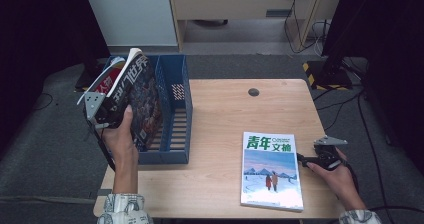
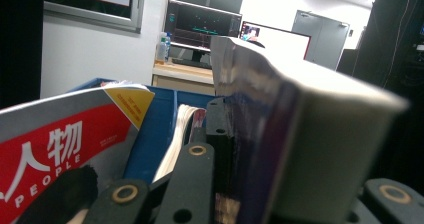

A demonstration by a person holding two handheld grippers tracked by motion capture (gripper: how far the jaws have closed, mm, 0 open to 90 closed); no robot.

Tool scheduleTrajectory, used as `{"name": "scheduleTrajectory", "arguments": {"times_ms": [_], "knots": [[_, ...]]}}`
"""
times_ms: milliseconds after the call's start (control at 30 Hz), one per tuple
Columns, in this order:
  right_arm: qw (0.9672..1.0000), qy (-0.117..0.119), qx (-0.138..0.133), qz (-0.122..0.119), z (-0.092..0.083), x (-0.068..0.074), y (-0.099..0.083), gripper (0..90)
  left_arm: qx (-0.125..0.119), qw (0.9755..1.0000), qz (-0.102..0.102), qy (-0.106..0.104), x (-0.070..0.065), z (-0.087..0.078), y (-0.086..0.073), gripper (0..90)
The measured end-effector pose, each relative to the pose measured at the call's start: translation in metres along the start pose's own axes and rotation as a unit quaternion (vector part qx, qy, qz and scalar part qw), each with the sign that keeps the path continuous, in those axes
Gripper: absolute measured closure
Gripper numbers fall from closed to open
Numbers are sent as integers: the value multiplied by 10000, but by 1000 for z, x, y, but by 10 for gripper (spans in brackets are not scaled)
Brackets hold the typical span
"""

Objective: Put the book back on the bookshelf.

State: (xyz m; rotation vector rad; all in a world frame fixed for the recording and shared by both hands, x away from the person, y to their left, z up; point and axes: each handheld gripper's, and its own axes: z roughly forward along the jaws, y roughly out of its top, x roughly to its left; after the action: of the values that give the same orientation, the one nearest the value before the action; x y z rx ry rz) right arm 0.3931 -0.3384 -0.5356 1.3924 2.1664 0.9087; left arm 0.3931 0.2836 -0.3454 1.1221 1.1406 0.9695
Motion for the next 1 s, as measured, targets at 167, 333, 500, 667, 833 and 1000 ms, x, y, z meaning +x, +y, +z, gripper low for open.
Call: {"name": "scheduleTrajectory", "arguments": {"times_ms": [167, 333, 500, 667, 833, 1000], "knots": [[10000, 2, 5, 2, 0, 0, 0, 142, 22, 10000, 31, -1, -4, 3, -5, 820], [10000, -3, -5, 2, 0, 0, 0, 143, -1, 10000, 88, 38, -6, 4, -9, 819], [10000, 2, 2, -2, 0, 0, 0, 142, 62, 10000, 13, 52, -4, 6, -14, 819], [10000, 2, 4, 3, 0, 0, 0, 142, 125, 9999, -6, 40, -3, 9, -21, 819], [10000, -8, -12, 19, 0, 0, 0, 142, 141, 9999, -10, 19, -5, 10, -24, 818], [10000, -4, -2, 17, 0, 0, 0, 143, 197, 9998, -41, 6, -5, 13, -30, 818]]}}
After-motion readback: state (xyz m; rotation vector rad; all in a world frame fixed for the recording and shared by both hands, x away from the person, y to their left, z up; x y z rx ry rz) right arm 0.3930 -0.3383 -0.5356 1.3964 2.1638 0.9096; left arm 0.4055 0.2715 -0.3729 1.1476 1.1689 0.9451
